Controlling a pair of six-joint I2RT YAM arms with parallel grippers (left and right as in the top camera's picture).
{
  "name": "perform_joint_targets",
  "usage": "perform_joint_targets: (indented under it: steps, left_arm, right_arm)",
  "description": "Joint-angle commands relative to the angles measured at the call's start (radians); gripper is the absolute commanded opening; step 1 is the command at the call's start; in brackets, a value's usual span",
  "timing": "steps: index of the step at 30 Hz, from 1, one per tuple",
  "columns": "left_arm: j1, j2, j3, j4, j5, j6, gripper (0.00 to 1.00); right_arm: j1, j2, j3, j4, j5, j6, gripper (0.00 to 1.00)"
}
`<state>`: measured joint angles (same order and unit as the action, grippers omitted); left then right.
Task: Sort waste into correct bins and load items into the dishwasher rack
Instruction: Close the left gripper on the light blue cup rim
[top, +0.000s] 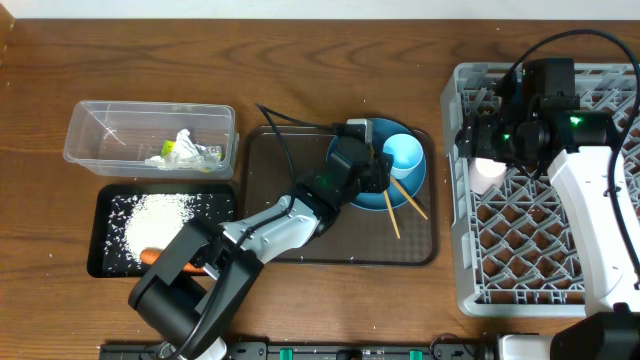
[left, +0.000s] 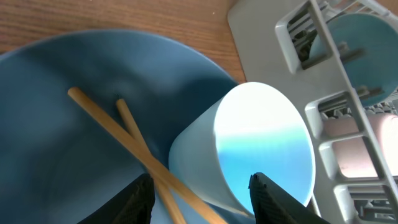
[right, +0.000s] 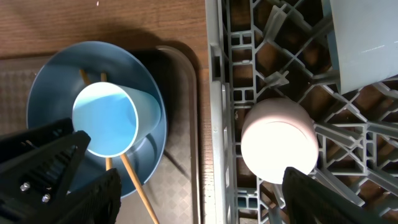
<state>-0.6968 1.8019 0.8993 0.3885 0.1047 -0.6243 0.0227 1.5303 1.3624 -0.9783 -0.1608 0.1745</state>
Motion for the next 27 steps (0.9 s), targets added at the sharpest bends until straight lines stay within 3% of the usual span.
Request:
perform_joint_targets:
  steps: [1, 7, 13, 27]
  left_arm:
    - [-0.002, 0.011, 0.018, -0.014, -0.010, 0.010, 0.52]
    - [-0.002, 0.011, 0.018, -0.016, -0.012, 0.010, 0.52]
    - [-0.002, 0.011, 0.018, -0.013, -0.012, 0.010, 0.35]
    - [-0.002, 0.011, 0.018, -0.014, -0.011, 0.010, 0.15]
  right_arm:
    - [0.004, -0.010, 0.018, -0.002, -0.005, -0.012, 0.82]
    - [0.004, -0.010, 0.018, -0.002, -0.004, -0.012, 0.82]
    - [0.004, -0.010, 0.018, -0.002, -0.005, -0.012, 0.82]
    - [0.004, -0.010, 0.018, -0.002, -0.004, -0.012, 0.82]
